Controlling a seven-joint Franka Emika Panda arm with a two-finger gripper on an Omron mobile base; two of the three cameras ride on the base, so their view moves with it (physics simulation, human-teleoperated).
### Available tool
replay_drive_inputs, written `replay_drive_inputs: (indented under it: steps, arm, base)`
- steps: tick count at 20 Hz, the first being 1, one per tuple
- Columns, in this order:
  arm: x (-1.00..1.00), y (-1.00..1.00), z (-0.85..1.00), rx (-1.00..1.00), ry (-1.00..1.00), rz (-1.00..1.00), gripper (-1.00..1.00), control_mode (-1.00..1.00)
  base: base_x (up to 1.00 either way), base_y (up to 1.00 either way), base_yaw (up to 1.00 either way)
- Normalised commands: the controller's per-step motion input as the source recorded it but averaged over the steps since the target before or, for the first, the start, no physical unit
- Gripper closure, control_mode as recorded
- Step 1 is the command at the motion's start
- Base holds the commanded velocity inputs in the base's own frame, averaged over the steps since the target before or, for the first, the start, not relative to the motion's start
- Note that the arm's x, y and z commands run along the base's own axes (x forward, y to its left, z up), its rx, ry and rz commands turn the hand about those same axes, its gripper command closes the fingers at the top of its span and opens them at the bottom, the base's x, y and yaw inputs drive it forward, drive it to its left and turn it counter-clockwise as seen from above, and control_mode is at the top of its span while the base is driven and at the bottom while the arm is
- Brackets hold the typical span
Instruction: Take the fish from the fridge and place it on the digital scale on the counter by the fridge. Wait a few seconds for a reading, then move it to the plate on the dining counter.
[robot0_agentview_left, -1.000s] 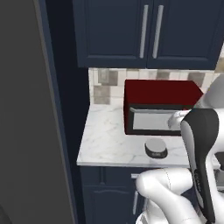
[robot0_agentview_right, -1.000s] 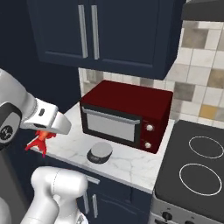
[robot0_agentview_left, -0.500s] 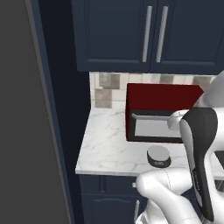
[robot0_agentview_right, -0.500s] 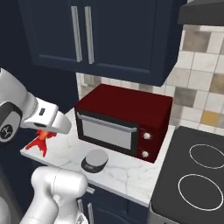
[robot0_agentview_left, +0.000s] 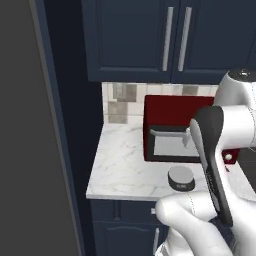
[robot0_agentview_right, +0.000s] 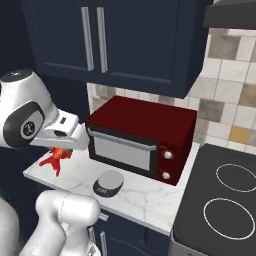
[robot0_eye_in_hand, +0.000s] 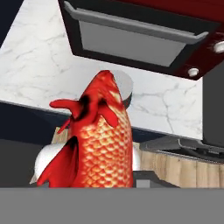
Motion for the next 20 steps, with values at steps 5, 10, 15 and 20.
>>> replay_drive_inputs:
  steps: [5, 10, 15, 20]
  arm:
    - [0.76, 0.0, -0.43, 0.0, 0.63, 0.06, 1.0, -1.0]
    - [0.11, -0.28, -0.79, 0.22, 0.03, 0.0, 1.0, -1.0]
    - [0.4, -0.21, -0.72, 0.19, -0.1, 0.0, 1.0, -1.0]
    - [0.68, -0.02, -0.41, 0.02, -0.17, 0.02, 1.0, -1.0]
  base:
    - [0.0, 0.0, 0.0]
    - [0.0, 0.0, 0.0]
    - [0.0, 0.0, 0.0]
    - [0.0, 0.0, 0.0]
